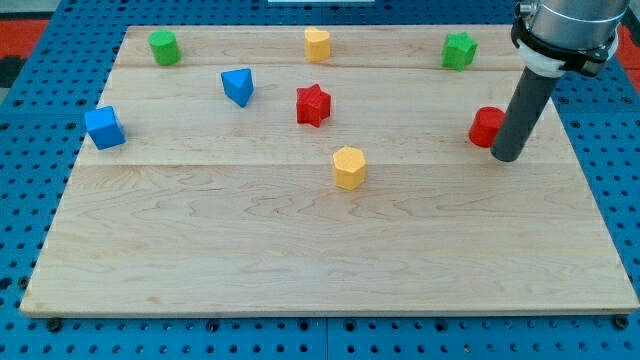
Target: Move the red star to the top left of the hexagon
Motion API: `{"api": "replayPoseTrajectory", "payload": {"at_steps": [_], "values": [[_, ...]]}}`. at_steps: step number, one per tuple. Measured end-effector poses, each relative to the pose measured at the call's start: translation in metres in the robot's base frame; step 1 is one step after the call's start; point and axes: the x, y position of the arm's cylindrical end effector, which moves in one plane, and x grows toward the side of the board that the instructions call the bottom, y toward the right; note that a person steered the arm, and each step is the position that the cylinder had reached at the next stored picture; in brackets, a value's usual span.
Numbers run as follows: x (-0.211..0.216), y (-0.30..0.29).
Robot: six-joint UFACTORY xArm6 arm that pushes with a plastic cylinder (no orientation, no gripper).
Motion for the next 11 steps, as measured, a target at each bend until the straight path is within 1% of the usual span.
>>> {"api": "replayPoseTrajectory", "payload": {"at_steps": [1, 2, 3, 4, 5, 6, 7, 8, 9, 10, 11], "values": [[0.008, -0.002], [0.019, -0.02], [-0.003, -0.07], [-0.048, -0.105], [-0.103, -0.134], [-0.114, -0.186], [-0.114, -0.254], [-0.109, -0.259], [-0.068, -0.217], [-0.047, -0.19], [-0.043, -0.175]]}}
